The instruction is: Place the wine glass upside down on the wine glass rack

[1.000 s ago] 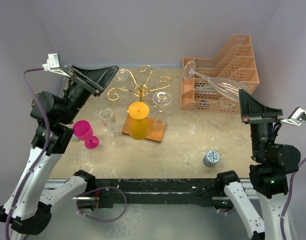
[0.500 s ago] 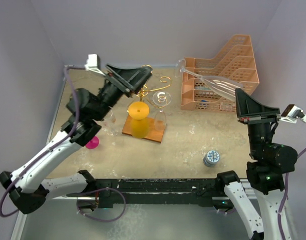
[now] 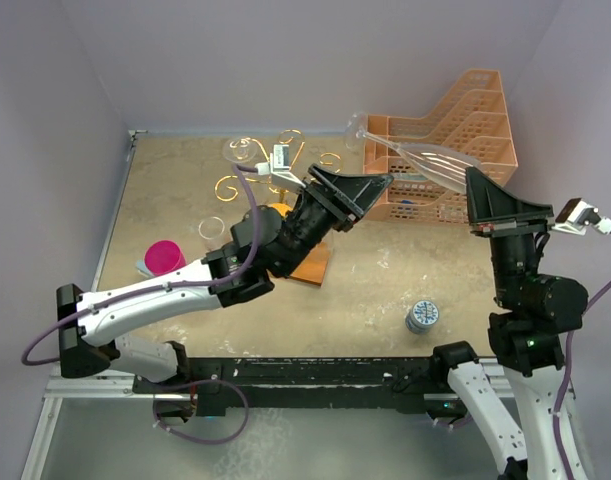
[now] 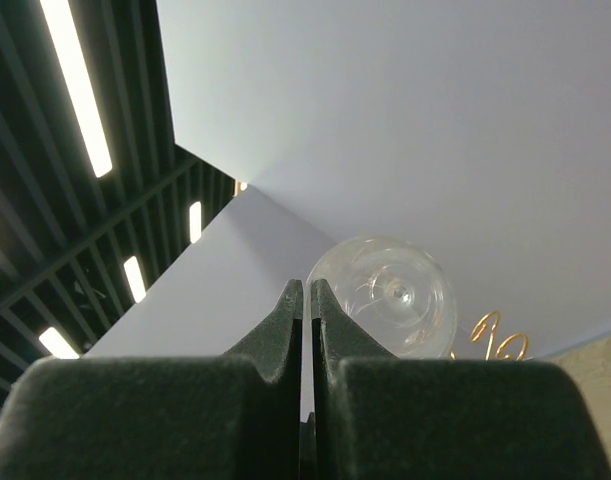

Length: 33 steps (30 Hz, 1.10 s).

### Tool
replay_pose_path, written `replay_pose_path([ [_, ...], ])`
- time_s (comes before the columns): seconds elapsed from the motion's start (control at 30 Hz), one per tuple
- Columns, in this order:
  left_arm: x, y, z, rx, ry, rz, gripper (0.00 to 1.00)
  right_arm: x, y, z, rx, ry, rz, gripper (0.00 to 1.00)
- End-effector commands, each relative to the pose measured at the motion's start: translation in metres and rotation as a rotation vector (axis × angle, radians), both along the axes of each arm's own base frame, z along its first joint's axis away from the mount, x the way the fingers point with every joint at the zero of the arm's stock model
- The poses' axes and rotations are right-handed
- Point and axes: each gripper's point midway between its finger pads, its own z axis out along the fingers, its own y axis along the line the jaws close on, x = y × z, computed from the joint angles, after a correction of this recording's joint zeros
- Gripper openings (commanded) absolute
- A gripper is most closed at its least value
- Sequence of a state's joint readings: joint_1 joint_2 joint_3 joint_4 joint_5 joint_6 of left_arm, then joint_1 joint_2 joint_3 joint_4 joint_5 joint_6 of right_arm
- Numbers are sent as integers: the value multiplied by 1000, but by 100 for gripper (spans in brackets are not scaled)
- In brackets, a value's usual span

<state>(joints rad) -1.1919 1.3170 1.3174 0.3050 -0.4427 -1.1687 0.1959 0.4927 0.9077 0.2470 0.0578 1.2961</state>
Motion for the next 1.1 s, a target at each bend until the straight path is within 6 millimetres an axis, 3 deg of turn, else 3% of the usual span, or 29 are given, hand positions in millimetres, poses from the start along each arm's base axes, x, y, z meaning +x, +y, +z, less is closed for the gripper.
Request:
replay_pose_path([
  [0.0, 20, 14, 35, -90, 9, 190, 51, -25, 0, 32, 36, -132, 34, 0],
  [0.47, 52, 5, 53, -164, 38, 360, 54, -50, 6, 34, 27, -171, 98, 0],
  [0.7, 63, 29, 55, -267, 93, 475, 36, -59, 5, 32, 30, -161, 106, 0],
  [0.83, 63, 32, 58, -288, 87, 484, 27, -59, 6, 30, 22, -149, 111, 0],
  [0.97, 62, 35, 62, -290, 73, 489, 0, -57, 8, 25, 12, -130, 119, 0],
  [1.07, 60, 35, 68, -272, 38, 487, 0, -56, 9, 20, 4, -118, 118, 0],
])
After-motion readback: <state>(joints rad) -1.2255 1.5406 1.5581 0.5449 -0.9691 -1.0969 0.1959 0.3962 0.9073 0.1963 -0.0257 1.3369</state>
